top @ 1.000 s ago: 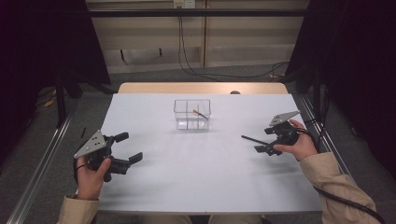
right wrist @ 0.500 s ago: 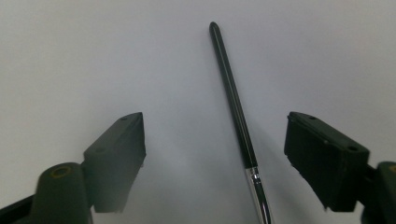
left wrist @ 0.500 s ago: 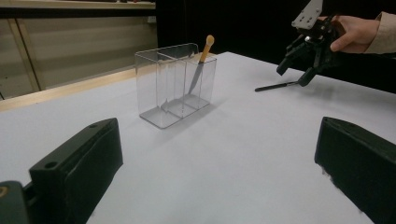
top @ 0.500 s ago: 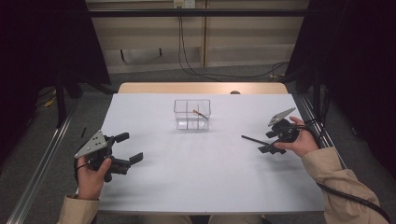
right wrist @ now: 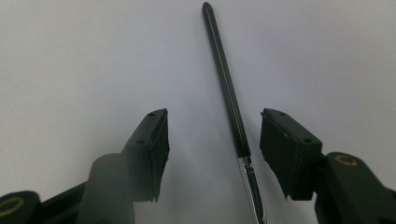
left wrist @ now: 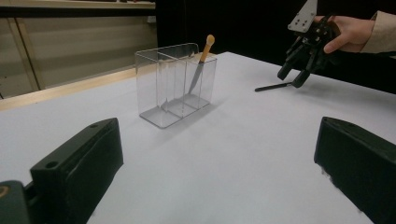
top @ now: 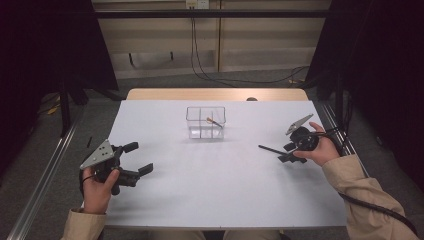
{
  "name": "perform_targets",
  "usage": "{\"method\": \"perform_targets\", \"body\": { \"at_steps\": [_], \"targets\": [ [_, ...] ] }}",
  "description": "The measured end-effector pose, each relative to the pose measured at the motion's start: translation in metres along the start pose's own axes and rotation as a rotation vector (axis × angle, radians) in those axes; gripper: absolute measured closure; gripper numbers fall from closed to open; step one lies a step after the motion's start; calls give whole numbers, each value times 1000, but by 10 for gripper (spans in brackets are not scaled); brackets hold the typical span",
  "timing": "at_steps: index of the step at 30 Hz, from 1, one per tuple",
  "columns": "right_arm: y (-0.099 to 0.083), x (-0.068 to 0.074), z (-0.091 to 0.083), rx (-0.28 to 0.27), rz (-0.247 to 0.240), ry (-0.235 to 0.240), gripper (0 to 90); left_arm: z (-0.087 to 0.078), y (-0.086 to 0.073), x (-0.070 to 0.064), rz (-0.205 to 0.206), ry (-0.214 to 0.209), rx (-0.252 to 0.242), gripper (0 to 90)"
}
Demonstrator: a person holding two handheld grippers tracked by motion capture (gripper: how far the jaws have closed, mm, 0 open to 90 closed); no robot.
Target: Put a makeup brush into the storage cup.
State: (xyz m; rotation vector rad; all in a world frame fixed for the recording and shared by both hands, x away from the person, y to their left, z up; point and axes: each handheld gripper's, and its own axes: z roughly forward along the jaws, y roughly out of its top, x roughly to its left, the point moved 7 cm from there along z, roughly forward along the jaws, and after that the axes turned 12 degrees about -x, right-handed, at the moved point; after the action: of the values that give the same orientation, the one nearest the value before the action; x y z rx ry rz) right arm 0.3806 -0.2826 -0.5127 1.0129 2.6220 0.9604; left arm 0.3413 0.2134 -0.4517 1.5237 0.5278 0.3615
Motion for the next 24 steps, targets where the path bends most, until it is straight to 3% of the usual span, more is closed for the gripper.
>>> {"method": "perform_targets", "body": {
  "at_steps": [3, 12, 21, 24],
  "targets": [
    [-2, -1, 0, 25, 2, 0, 484, 0, 0, 0, 1, 0, 2, 11],
    [-7, -7, 1, 53, 0, -16, 522, 1, -1, 0, -3, -1, 4, 13],
    [-11, -10, 1, 85, 4, -18, 642, 1, -2, 0, -2, 1, 8, 14],
    [-11, -10, 1, 95, -15, -25, 702, 1, -2, 0, -1, 2, 8, 15]
  ]
}}
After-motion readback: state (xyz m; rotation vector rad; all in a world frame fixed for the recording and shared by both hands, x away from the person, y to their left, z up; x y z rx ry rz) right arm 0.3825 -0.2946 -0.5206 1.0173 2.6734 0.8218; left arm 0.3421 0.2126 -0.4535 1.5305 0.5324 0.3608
